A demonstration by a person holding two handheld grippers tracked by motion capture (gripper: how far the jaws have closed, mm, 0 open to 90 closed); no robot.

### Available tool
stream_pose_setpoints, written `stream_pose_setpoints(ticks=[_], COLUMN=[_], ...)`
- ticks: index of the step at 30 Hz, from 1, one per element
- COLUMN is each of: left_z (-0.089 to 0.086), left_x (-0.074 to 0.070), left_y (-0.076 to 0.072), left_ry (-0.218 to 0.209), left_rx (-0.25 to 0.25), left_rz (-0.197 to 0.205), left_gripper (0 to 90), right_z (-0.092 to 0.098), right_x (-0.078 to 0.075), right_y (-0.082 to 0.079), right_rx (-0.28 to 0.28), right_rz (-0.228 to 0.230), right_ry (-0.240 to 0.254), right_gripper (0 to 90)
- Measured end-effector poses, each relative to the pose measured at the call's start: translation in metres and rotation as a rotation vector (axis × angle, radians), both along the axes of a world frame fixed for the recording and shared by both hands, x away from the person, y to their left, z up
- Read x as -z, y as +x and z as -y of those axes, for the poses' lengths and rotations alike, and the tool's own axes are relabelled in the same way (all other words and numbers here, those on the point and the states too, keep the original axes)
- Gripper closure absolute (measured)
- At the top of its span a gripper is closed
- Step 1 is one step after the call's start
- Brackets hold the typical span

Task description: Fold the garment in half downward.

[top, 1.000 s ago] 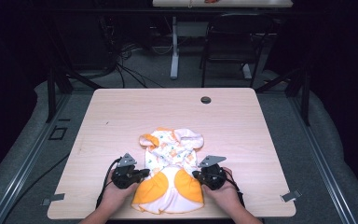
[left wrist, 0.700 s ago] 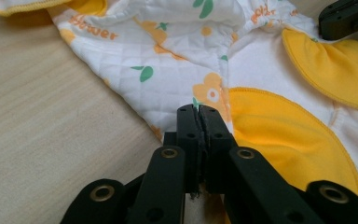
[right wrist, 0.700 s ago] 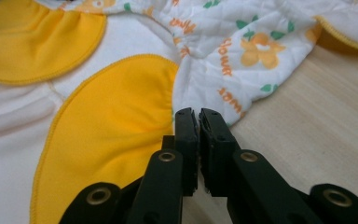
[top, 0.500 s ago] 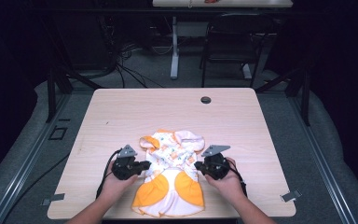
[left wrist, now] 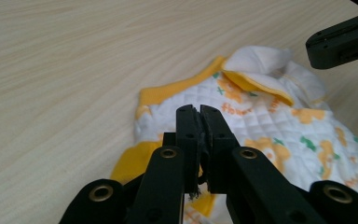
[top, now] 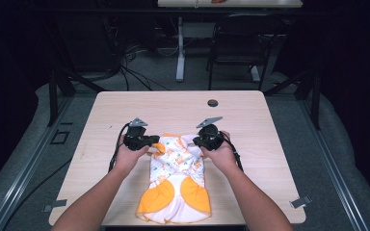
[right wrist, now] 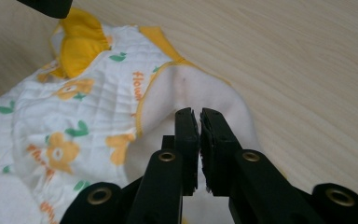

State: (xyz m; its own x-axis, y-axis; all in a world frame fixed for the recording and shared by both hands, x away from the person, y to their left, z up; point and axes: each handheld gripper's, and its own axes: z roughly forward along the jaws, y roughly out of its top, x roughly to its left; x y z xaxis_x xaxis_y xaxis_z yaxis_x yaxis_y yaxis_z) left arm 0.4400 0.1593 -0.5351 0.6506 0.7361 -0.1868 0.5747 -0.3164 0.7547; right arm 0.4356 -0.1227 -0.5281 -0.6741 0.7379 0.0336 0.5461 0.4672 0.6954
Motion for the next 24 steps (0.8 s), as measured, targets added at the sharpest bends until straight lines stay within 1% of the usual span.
stream_pose_setpoints(ticks=[1, 2, 3, 4, 6, 7, 8, 9, 10, 12, 13, 15, 16, 17, 18, 19, 20, 21, 22, 23, 24], left_z=[0.0, 0.001, 0.001, 0.001, 0.002, 0.002, 0.001, 0.002, 0.002, 0.003, 0.003, 0.002, 0.002, 0.002, 0.002, 0.002, 0.003, 0.003, 0.003, 0.003, 0.003], left_x=[0.001, 0.003, 0.004, 0.007, 0.008, 0.01, 0.012, 0.013, 0.015, 0.019, 0.021, 0.026, 0.028, 0.03, 0.032, 0.034, 0.035, 0.036, 0.038, 0.039, 0.04], left_y=[0.004, 0.007, 0.011, 0.016, 0.019, 0.021, 0.023, 0.024, 0.025, 0.026, 0.026, 0.026, 0.026, 0.026, 0.026, 0.026, 0.026, 0.026, 0.026, 0.026, 0.026], left_ry=[0.005, 0.008, 0.011, 0.02, 0.025, 0.031, 0.034, 0.037, 0.039, 0.049, 0.056, 0.058, 0.061, 0.054, 0.059, 0.073, 0.092, 0.093, 0.088, 0.087, 0.092], left_rx=[0.0, -0.009, -0.01, -0.03, -0.04, -0.05, -0.054, -0.061, -0.067, -0.067, -0.063, -0.066, -0.071, -0.078, -0.077, -0.079, -0.079, -0.079, -0.083, -0.092, -0.088], left_rz=[-0.001, -0.009, -0.009, -0.015, -0.016, -0.02, -0.029, -0.035, -0.032, -0.047, -0.048, -0.05, -0.057, -0.056, -0.061, -0.067, -0.057, -0.056, -0.062, -0.057, -0.062], left_gripper=[86.7, 86.4, 85.8, 84.4, 83.8, 83.0, 83.0, 82.8, 82.7, 80.4, 79.4, 78.4, 74.6, 72.6, 72.6, 69.4, 66.5, 63.9, 63.4, 61.8, 60.7], right_z=[0.0, -0.002, -0.004, -0.007, -0.008, -0.009, -0.009, -0.01, -0.01, -0.008, -0.007, -0.006, -0.003, -0.003, -0.003, -0.002, -0.001, 0.0, 0.0, 0.0, 0.0], right_x=[0.0, 0.0, 0.001, 0.002, 0.003, 0.006, 0.006, 0.008, 0.01, 0.015, 0.017, 0.019, 0.022, 0.024, 0.024, 0.027, 0.029, 0.033, 0.036, 0.04, 0.041], right_y=[0.0, 0.004, 0.007, 0.013, 0.016, 0.022, 0.022, 0.024, 0.026, 0.029, 0.03, 0.031, 0.033, 0.034, 0.034, 0.035, 0.035, 0.036, 0.036, 0.036, 0.036], right_rx=[0.0, 0.005, 0.012, 0.03, 0.037, 0.052, 0.052, 0.069, 0.075, 0.101, 0.105, 0.107, 0.115, 0.127, 0.127, 0.14, 0.142, 0.145, 0.147, 0.15, 0.151], right_rz=[0.0, -0.007, -0.004, -0.006, -0.011, -0.014, -0.014, -0.013, -0.011, -0.016, -0.021, -0.026, -0.036, -0.039, -0.039, -0.043, -0.06, -0.077, -0.09, -0.091, -0.094], right_ry=[0.0, -0.001, -0.002, -0.003, -0.007, -0.015, -0.015, -0.011, -0.018, -0.023, -0.027, -0.026, -0.021, -0.018, -0.018, -0.017, -0.015, 0.0, -0.007, -0.021, -0.017], right_gripper=[84.3, 84.0, 83.3, 82.8, 81.7, 79.1, 79.1, 77.9, 76.8, 72.3, 71.1, 70.0, 68.7, 67.7, 67.7, 66.2, 65.5, 64.3, 63.6, 62.7, 62.7])
